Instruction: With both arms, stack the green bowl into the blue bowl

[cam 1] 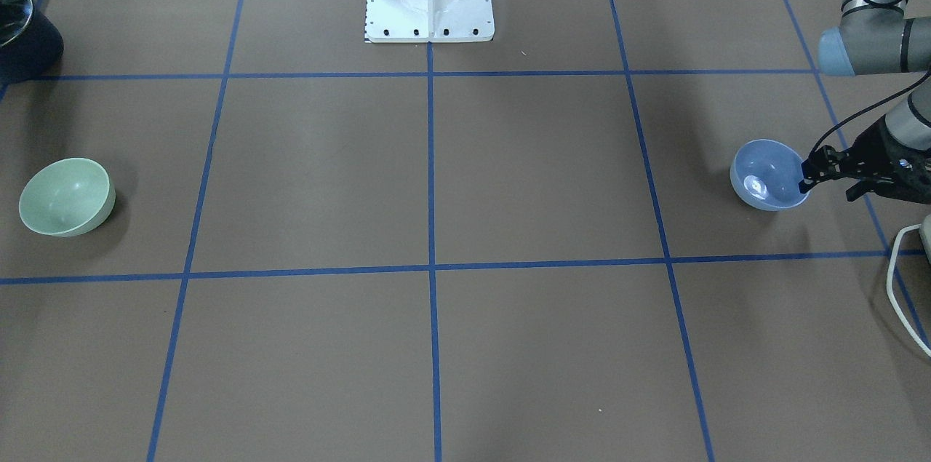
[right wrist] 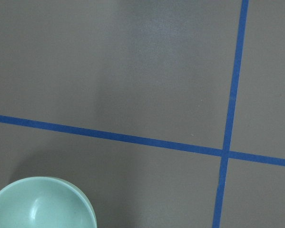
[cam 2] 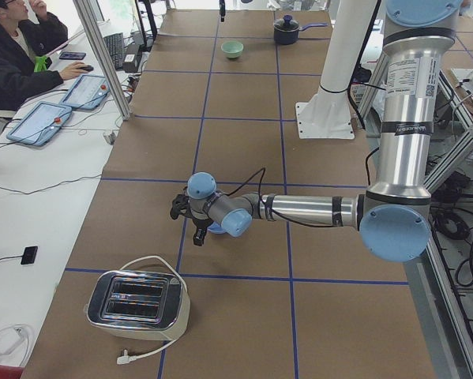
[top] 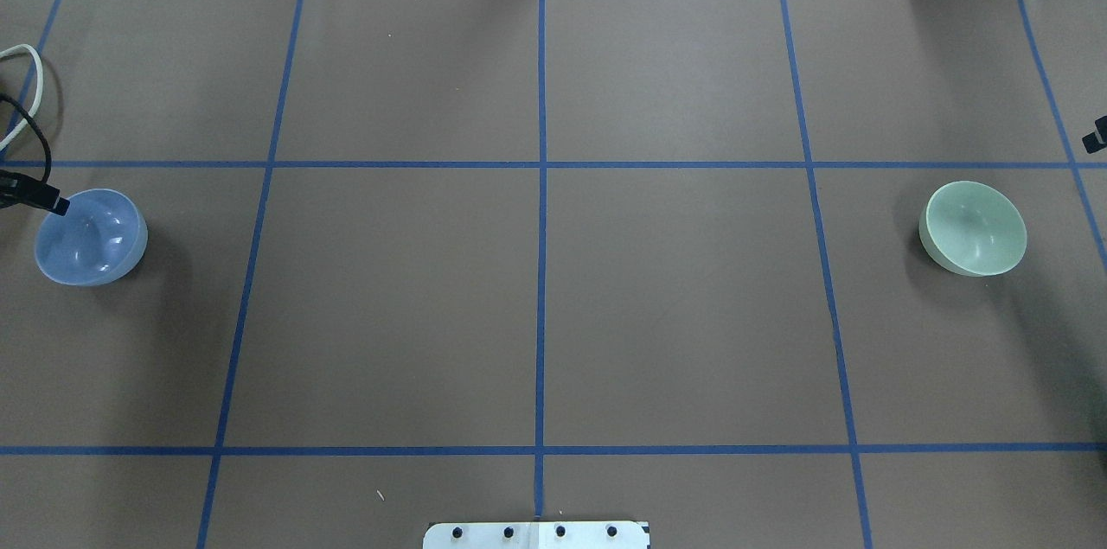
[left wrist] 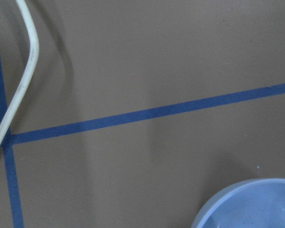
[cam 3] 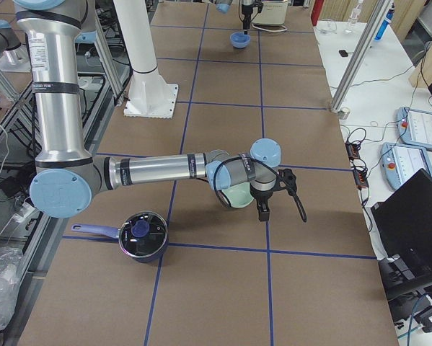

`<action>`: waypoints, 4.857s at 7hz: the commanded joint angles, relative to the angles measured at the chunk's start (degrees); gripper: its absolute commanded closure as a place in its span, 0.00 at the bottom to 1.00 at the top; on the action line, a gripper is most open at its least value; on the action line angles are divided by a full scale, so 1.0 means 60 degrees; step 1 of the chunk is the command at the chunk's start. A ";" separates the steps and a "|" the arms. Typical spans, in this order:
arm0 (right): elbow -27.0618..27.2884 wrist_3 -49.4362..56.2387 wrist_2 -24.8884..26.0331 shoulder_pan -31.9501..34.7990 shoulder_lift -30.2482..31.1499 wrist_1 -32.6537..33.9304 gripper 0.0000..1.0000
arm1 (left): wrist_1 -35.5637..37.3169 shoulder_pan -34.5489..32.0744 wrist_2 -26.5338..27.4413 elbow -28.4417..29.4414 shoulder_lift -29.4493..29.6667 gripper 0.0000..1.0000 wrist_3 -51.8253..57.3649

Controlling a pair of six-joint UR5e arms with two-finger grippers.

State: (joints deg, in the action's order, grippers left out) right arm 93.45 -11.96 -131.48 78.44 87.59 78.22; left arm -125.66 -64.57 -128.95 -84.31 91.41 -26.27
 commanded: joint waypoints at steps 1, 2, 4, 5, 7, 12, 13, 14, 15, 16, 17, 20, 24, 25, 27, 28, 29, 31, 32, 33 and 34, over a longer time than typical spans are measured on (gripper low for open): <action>-0.0018 0.0001 0.0000 -0.0007 0.0006 0.0000 0.00 | -0.0325 0.0082 0.0003 0.0005 -0.0001 1.00 -0.0030; -0.0062 0.0001 0.0000 0.0008 0.0006 0.0000 0.00 | -0.0471 0.0082 0.0003 0.0004 -0.0015 1.00 -0.0030; -0.0062 0.0001 0.0000 -0.0007 0.0006 -0.0014 0.00 | -0.0502 0.0082 -0.0012 -0.0054 -0.0001 1.00 -0.0030; -0.0062 -0.0014 0.0000 0.0008 0.0006 -0.0015 0.00 | -0.0473 0.0082 -0.0128 -0.0330 -0.0030 1.00 -0.0059; -0.0048 -0.0014 0.0000 -0.0007 0.0006 -0.0015 0.00 | -0.0312 0.0082 -0.1031 -0.0902 -0.0001 1.00 -0.0495; -0.0062 0.0001 0.0000 -0.0007 -0.0009 -0.0015 0.00 | 0.0604 0.2374 0.0786 -0.1241 0.3170 1.00 -0.6526; -0.0062 -0.0014 0.0000 -0.0007 -0.0009 -0.0015 0.00 | 0.2134 0.3122 0.1635 -0.1226 0.4411 1.00 -0.7042; -0.0062 -0.0014 0.0000 -0.0007 -0.0009 -0.0015 0.00 | 0.3165 0.3869 0.2296 -0.1139 0.5395 1.00 -0.7424; -0.0077 -0.0014 0.0000 -0.0007 -0.0009 -0.0015 0.00 | 0.3262 0.4471 0.2883 -0.0993 0.5941 1.00 -0.8341; -0.0077 -0.0014 0.0000 -0.0007 -0.0009 -0.0015 0.00 | 0.3263 0.4825 0.3367 -0.0760 0.6353 1.00 -0.8539; -0.0077 -0.0014 0.0000 -0.0007 -0.0009 -0.0015 0.00 | 0.3263 0.5220 0.3952 -0.0525 0.6647 1.00 -0.8526; -0.0077 -0.0014 0.0000 -0.0007 -0.0009 -0.0015 0.00 | 0.3292 0.5545 0.4644 -0.0494 0.6694 1.00 -0.8439; -0.0092 -0.0014 0.0000 -0.0007 0.0006 -0.0015 0.00 | 0.3336 0.5619 0.4676 -0.0494 0.6650 0.52 -0.8072; -0.0092 -0.0014 0.0000 -0.0007 0.0006 -0.0015 0.00 | 0.3336 0.5619 0.4661 -0.0552 0.6635 0.15 -0.8072; -0.0106 -0.0014 -0.0015 -0.0007 -0.0009 -0.0015 0.00 | 0.3568 0.5343 0.4516 -0.1542 0.6185 0.03 -0.7999; -0.0106 0.0001 -0.0015 -0.0007 -0.0009 -0.0029 0.00 | 0.3904 0.4717 0.3645 -0.2331 0.5485 0.03 -0.7520; -0.0106 0.0001 -0.0029 -0.0007 0.0020 -0.0131 0.00 | 0.4168 0.3667 0.2360 -0.2847 0.4782 0.03 -0.6457; -0.0106 -0.0014 -0.0029 -0.0007 0.0079 -0.0146 0.00 | 0.4186 0.1937 0.1165 -0.3377 0.2997 0.03 -0.3621; -0.0121 -0.0014 -0.0073 -0.0050 0.0079 -0.0146 0.00 | 0.4186 0.0855 0.0435 -0.3365 0.2132 0.03 -0.1850; -0.0106 -0.0014 -0.0102 -0.0196 0.0079 -0.0146 0.00 | 0.4200 -0.0345 -0.0123 -0.3278 0.1137 0.03 -0.0193; -0.0106 -0.0014 -0.0102 -0.0371 0.0036 -0.0161 0.00 | 0.4200 -0.1488 -0.0636 -0.3045 0.0344 0.03 0.1505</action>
State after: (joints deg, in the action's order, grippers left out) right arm 92.78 -12.04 -132.01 77.32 87.99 77.33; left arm -100.51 -65.12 -128.75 -103.71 99.77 -29.62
